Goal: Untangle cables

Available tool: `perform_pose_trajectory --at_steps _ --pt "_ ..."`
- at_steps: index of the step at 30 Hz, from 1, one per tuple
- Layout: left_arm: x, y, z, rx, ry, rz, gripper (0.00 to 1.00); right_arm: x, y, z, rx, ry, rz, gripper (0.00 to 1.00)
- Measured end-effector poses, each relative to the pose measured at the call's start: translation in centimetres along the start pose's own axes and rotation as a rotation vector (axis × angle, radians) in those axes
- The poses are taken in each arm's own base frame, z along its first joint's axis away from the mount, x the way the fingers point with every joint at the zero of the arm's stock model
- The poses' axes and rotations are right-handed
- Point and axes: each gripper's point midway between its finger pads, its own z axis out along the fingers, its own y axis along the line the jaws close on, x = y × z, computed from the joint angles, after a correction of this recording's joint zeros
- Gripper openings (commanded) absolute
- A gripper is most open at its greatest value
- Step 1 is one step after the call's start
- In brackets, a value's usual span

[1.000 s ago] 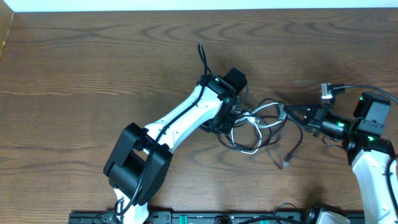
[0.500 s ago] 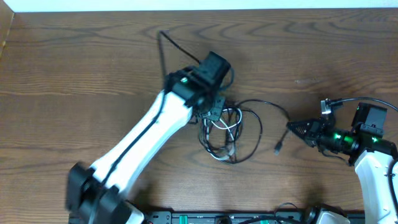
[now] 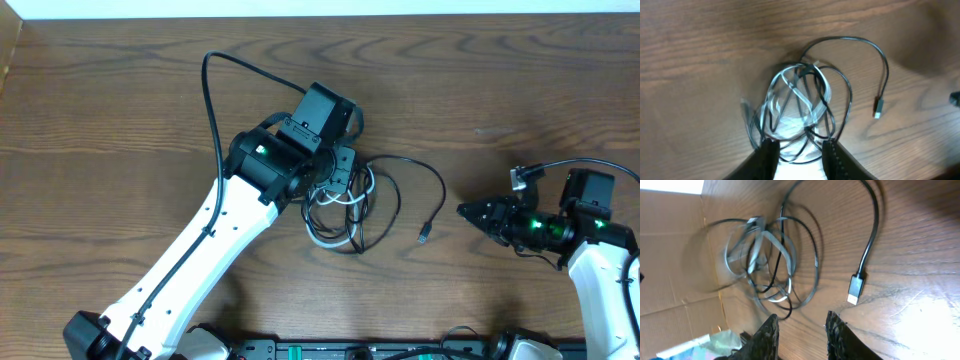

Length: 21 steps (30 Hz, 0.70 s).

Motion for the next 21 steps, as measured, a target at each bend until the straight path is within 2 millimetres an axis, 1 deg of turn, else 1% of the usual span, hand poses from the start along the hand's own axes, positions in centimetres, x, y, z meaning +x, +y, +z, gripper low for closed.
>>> perform_pose_trajectory --at_steps 2,4,5,7,11,13,15,19,21 --pt "0.0 0.0 0.0 0.000 0.001 -0.005 0.58 0.2 0.1 0.2 0.002 0.012 -0.010 0.32" --pt "0.0 0.0 0.0 0.000 0.001 -0.003 0.57 0.4 0.1 0.4 0.008 0.019 -0.016 0.33" --pt "0.0 0.0 0.0 0.000 0.001 -0.003 0.55 0.5 0.1 0.4 0.018 0.021 -0.020 0.33" --pt "0.0 0.0 0.0 0.000 0.001 -0.003 0.43 0.6 -0.1 0.6 0.034 0.028 -0.028 0.34" --pt "0.3 -0.2 0.4 -0.001 0.015 -0.001 0.40 0.7 -0.6 0.8 0.073 0.032 -0.040 0.35" --pt "0.7 -0.8 1.1 0.006 0.040 0.010 0.41 0.7 -0.8 0.9 0.093 0.029 -0.043 0.36" --pt "1.2 -1.6 2.0 0.022 0.074 0.025 0.46 0.6 -1.2 0.9 0.117 0.025 -0.045 0.38" --pt "2.6 -3.2 4.7 0.038 0.158 0.054 0.51 0.4 -1.9 0.8 0.159 0.016 -0.047 0.40" --pt "3.4 -3.8 6.2 0.035 0.204 0.055 0.51 0.4 -2.2 0.7 0.173 0.012 -0.048 0.41"
